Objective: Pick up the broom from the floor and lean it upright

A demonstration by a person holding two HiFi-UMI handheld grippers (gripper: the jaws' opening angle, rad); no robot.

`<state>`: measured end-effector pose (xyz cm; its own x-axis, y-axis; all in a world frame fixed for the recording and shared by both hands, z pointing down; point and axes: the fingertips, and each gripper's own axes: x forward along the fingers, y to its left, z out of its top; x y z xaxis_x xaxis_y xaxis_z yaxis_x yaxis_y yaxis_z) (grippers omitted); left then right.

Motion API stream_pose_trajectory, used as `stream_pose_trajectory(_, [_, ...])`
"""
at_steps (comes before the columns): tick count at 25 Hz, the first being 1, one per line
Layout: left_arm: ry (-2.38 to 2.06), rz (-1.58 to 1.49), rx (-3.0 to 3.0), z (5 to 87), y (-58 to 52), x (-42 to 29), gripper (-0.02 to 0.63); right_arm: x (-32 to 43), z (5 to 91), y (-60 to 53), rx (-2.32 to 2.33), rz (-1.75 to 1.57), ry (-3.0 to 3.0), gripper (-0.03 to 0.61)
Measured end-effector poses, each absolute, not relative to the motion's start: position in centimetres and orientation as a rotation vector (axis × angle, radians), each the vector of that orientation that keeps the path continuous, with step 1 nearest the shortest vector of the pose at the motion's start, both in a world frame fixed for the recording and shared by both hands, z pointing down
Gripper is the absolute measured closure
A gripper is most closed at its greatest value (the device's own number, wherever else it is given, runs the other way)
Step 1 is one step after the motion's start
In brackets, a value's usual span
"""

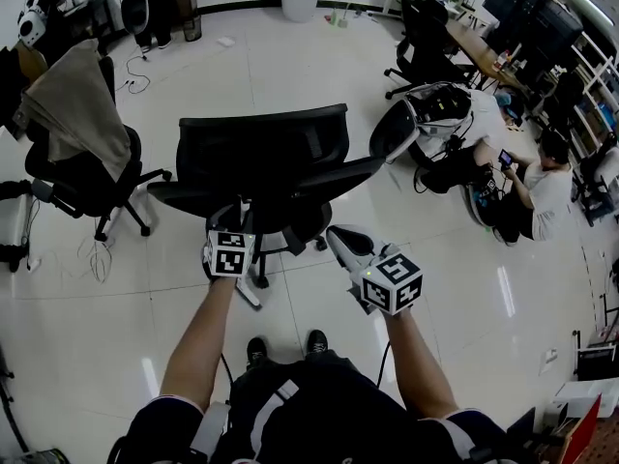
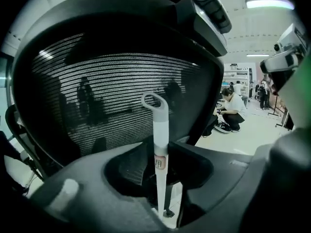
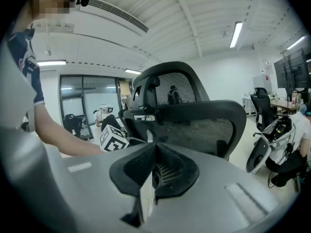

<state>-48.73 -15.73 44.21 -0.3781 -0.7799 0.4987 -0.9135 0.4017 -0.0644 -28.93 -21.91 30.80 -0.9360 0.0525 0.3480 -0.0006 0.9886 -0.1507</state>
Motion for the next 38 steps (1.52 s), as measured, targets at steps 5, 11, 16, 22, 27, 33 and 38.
stream_pose_trajectory(5, [-2.242,0.481,1.447,44.8,-15.5,-48.6,0.472,-29.9,31.1,-21.6,-0.079,0.215,-2.774,0.572])
stream_pose_trajectory(11, [-2.229,0.480,1.464,45.4,-16.2,-47.7,0.471,-29.6,31.5,-22.2,-0.074,0.228,-2.766,0.572])
stream_pose_trajectory(16, [-2.207,0.507,1.480,45.7,-17.4,-47.0,0.472,-28.3,32.1,-22.5,-0.057,0.242,-2.753,0.572])
stream_pose_trajectory(22, [-2.194,0.519,1.475,46.6,-18.5,-47.0,0.472,-26.2,32.9,-23.5,0.012,0.263,-2.732,0.572])
stream_pose_trajectory(27, [-2.200,0.520,1.459,46.6,-18.0,-47.0,0.472,-25.8,32.9,-24.1,0.019,0.267,-2.739,0.572])
stream_pose_trajectory(33, [-2.244,0.476,1.469,43.6,-15.3,-45.8,0.471,-27.6,32.1,-22.6,-0.058,0.266,-2.769,0.572])
stream_pose_trajectory(38, [-2.227,0.358,1.584,39.8,-13.5,-44.0,0.478,-30.3,31.1,-20.2,-0.158,0.264,-2.799,0.572])
